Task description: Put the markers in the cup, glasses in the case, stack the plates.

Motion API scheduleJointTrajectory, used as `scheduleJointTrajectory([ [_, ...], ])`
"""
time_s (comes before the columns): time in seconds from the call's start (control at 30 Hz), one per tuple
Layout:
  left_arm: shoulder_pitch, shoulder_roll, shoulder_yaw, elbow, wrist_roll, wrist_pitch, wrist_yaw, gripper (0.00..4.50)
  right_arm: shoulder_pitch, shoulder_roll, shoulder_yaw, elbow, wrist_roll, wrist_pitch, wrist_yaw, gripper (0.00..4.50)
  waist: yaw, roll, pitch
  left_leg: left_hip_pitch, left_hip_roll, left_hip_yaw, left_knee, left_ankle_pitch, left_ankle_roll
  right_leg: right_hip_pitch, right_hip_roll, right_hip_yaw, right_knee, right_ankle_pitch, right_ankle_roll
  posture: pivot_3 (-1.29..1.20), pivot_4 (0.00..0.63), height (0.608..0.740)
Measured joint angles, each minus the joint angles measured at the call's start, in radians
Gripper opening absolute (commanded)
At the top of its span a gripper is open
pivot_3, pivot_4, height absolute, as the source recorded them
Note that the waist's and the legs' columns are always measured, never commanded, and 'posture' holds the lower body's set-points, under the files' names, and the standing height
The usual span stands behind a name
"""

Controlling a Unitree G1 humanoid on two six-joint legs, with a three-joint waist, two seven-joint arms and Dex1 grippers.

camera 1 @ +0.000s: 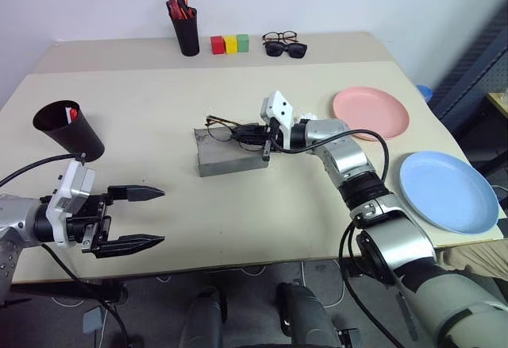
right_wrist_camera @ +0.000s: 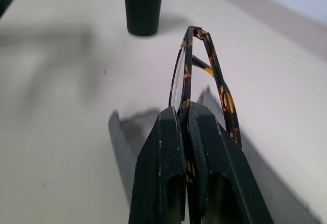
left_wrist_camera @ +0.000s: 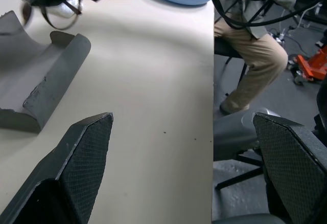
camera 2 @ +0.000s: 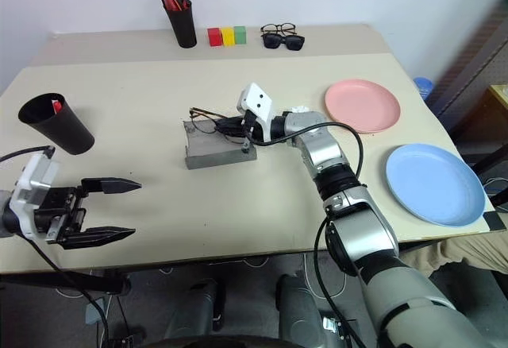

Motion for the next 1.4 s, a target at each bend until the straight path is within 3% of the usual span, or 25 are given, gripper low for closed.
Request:
scheduleJointTrajectory([
  [0.37,0.022,0.010,0.007,-0.042,-0.015,0.002,0.003,4.50,-0.057,0.107,-0.020,0.319,-0.068,-0.221,-0.059,0.03,-0.004,0.000,0.000,0.000,0.000,0.000,-0.001,0.000,0.000,0.000,0.000,0.000,0.000,0.000,0.000,0.00,0.150,0.740],
  [0.47,0.023,0.023,0.013,-0.042,-0.017,0.002,0.003,4.50,-0.078,0.118,-0.020,0.382,-0.094,-0.253,-0.081,1.07,-0.009,0.000,0.000,0.000,0.000,0.000,-0.001,0.000,0.000,0.000,0.000,0.000,0.000,0.000,0.000,0.00,0.150,0.740],
  [0.7,0.010,0.024,0.018,-0.046,-0.033,0.023,0.043,4.50,-0.088,0.112,-0.032,0.430,-0.129,-0.288,-0.097,4.43,-0.023,0.000,0.000,0.001,0.000,0.000,-0.003,0.000,0.000,0.000,0.000,0.000,0.000,0.000,0.000,0.00,0.150,0.740],
  [0.93,-0.249,-0.020,-0.051,0.038,0.002,0.060,0.245,4.50,-0.048,0.013,-0.067,0.342,-0.127,-0.256,-0.045,4.43,-0.012,0.000,0.000,0.001,0.000,-0.001,-0.002,0.000,0.000,0.001,0.001,0.000,0.000,0.000,0.001,0.00,0.150,0.740],
  [1.0,-0.339,-0.040,-0.106,0.104,0.059,0.035,0.283,4.50,0.014,-0.042,-0.081,0.227,-0.111,-0.217,-0.017,4.43,-0.007,0.000,0.000,0.001,-0.001,-0.001,-0.002,0.000,0.000,0.001,0.001,0.000,0.000,0.000,0.002,0.00,0.150,0.740],
  [1.07,-0.496,-0.081,-0.204,0.238,0.166,-0.017,0.336,4.50,0.160,-0.135,-0.100,-0.011,-0.077,-0.117,0.008,4.43,0.020,0.001,0.000,0.001,-0.001,-0.002,-0.001,0.001,0.000,0.003,0.001,-0.002,0.002,0.000,0.007,0.00,0.150,0.740],
  [1.17,-0.709,-0.145,-0.321,0.495,0.329,-0.106,0.402,3.60,0.422,-0.267,-0.145,-0.389,-0.027,0.082,0.000,4.50,0.043,0.001,0.000,0.000,-0.001,-0.002,0.001,0.000,0.000,0.003,0.001,-0.002,0.002,0.000,0.008,0.00,0.150,0.740],
  [1.27,-0.900,-0.241,-0.400,0.759,0.451,-0.193,0.467,2.14,0.680,-0.357,-0.219,-0.732,0.007,0.252,-0.071,4.50,0.052,0.001,0.001,-0.001,-0.001,0.000,0.003,0.000,0.000,0.003,0.001,-0.001,0.001,-0.002,0.004,0.00,0.150,0.740],
  [1.4,-1.055,-0.342,-0.465,1.013,0.559,-0.315,0.517,0.02,0.876,-0.405,-0.315,-1.022,0.036,0.397,-0.170,4.50,0.037,0.000,0.001,-0.001,-0.001,0.001,0.004,0.000,0.000,0.003,0.000,0.000,0.000,-0.001,0.004,0.00,0.150,0.740],
])
